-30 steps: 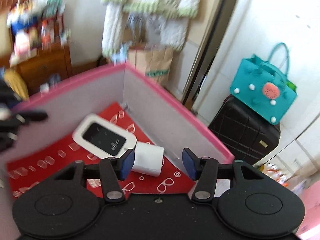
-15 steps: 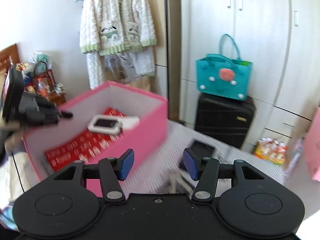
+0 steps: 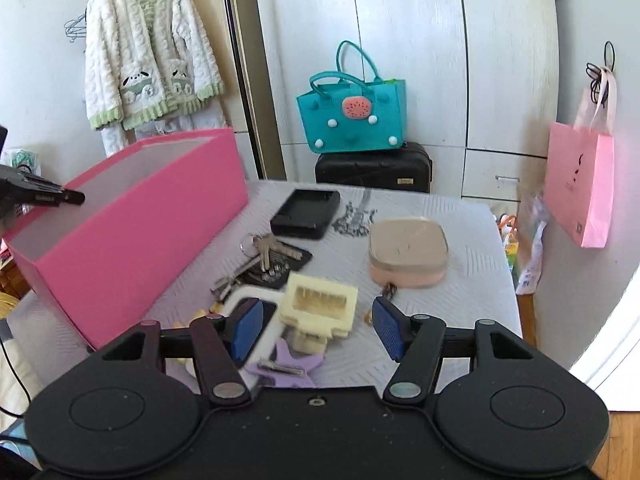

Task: Organize rigid objects
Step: 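Grasp the cream plastic holder with the right gripper and lift, then carry the cream holder into the box beside the plug and release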

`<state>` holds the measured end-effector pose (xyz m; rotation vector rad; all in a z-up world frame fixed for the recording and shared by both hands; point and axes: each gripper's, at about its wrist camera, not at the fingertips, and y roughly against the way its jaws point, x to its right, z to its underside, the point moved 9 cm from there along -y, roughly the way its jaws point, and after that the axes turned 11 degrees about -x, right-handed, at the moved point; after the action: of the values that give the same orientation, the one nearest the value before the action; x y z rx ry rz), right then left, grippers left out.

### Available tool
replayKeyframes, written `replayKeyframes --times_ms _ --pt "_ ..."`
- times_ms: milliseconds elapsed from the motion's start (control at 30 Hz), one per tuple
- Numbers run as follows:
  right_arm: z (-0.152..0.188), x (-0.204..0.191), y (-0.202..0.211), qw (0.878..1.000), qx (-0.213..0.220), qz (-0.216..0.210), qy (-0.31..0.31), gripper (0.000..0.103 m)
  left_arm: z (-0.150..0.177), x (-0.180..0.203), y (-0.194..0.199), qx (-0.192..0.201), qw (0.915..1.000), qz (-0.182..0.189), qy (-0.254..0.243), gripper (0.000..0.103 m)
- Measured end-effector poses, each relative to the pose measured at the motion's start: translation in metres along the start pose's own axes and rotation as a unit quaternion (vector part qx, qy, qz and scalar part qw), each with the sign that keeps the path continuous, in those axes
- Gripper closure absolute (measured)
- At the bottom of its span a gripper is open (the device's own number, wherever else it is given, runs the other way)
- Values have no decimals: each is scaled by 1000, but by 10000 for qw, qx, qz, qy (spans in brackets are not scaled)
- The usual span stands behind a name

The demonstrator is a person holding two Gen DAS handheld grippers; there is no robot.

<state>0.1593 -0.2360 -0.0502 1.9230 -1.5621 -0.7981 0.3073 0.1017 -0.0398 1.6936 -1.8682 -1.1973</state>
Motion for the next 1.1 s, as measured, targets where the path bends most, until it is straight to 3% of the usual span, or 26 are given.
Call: replayKeyframes --times_ms 167,367,533,600,700,900,967,1100 --pt "1 -5 -13 9998 -14 -184 -80 37 -1 3 2 -17 9998 -119 -152 94" --pt "-2 -4 -43 9987 -407 211 -212 37 -1 0 3 26 9998 -109 -134 94" --pt "-8 2 -64 9973 -455 173 -550 37 -2 1 4 65 9991 -230 -364 94" --pt "-10 2 -65 9969 -401 154 -665 45 -3 4 5 96 9981 -278 -548 94" --pt "-15 1 -59 9970 -206 241 -701 45 -2 1 7 95 9976 -194 -663 94" --pt "-38 -19 -33 9985 95 416 -332 45 6 -13 18 -265 9988 372 -155 94" --pt "-48 -34 -23 9990 222 354 -130 45 11 -14 17 -533 9972 527 29 95" --pt "-75 -77 -3 9979 506 -87 390 45 15 -12 21 -512 9975 489 31 96"
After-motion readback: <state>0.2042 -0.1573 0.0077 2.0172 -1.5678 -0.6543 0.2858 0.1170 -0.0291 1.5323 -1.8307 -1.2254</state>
